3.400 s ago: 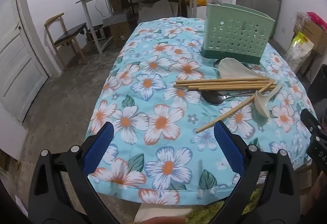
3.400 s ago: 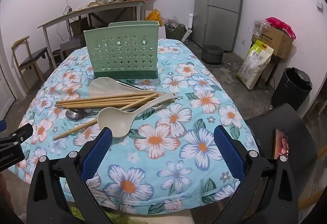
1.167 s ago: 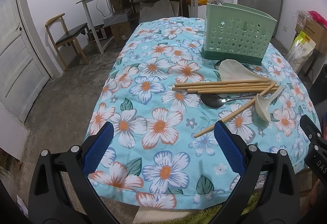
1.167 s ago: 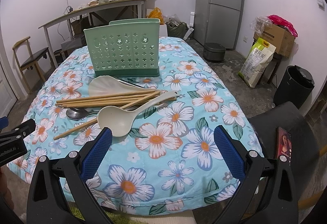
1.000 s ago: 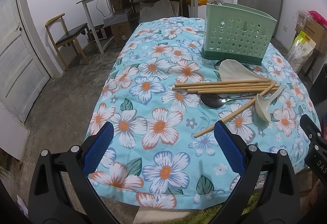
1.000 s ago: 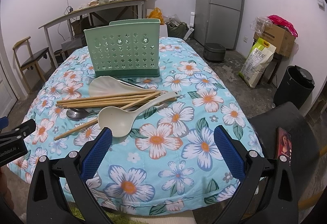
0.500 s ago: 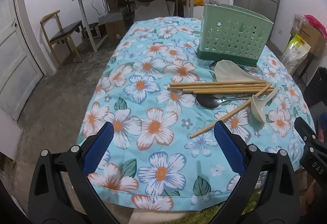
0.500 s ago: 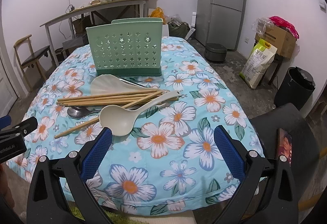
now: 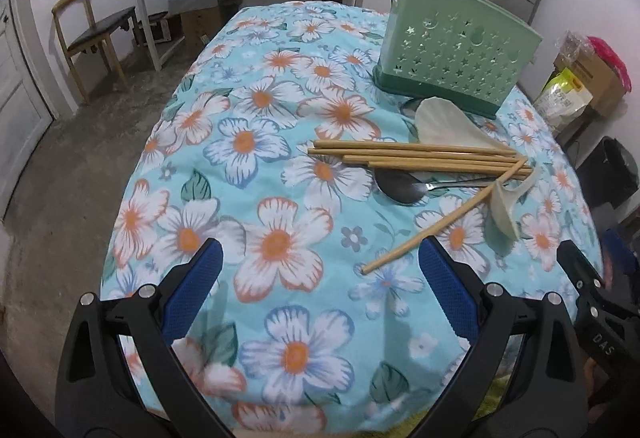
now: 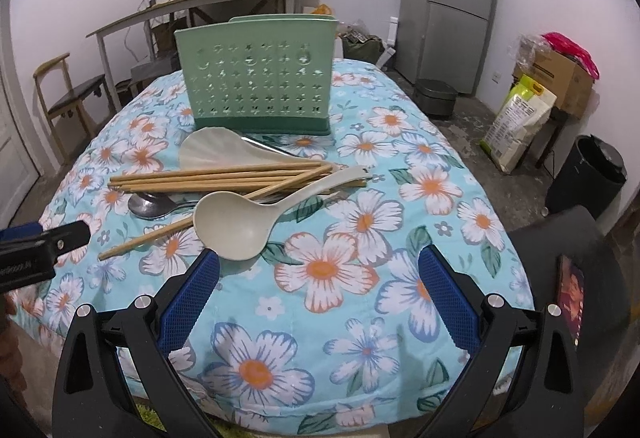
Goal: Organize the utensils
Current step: 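Close the left tool on the metal spoon while the right tool reaches the white ladle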
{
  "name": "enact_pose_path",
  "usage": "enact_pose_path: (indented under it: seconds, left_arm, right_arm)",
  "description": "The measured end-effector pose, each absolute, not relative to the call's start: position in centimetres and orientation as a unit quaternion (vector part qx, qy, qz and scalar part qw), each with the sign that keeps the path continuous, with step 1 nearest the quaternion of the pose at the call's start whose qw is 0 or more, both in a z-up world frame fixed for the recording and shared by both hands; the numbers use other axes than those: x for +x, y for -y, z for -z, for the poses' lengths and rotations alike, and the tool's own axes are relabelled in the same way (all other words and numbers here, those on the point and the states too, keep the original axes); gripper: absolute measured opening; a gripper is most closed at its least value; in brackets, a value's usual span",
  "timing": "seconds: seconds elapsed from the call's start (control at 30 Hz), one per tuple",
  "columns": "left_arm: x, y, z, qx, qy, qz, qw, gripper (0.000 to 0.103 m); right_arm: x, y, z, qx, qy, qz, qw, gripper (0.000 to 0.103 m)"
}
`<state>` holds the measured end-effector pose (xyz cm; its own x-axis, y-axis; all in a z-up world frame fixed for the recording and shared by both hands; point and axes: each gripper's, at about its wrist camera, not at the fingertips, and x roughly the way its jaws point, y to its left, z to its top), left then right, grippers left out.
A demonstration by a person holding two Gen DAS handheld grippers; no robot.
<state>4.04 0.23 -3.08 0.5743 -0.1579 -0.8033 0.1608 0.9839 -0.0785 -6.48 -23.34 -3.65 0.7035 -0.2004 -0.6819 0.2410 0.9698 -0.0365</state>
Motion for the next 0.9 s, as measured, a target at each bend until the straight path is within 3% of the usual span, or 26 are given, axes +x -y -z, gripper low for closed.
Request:
enact_pose_path:
  seconds: [0.7,0.9]
  left_arm:
    - [7.7,1.2,2.8,-0.050,-0.443,0.156,0.881,0.094]
    - [9.0,1.5,3.7,-0.080,-0.463,0.183,0.863,0.066]
  right_arm:
    - [-2.9,22.8,4.2,0.013,-0.357,0.022,0.934,0.097]
    - [-2.7,21.2,4.1,-0.027,-0.349,-0.012,0.937,0.097]
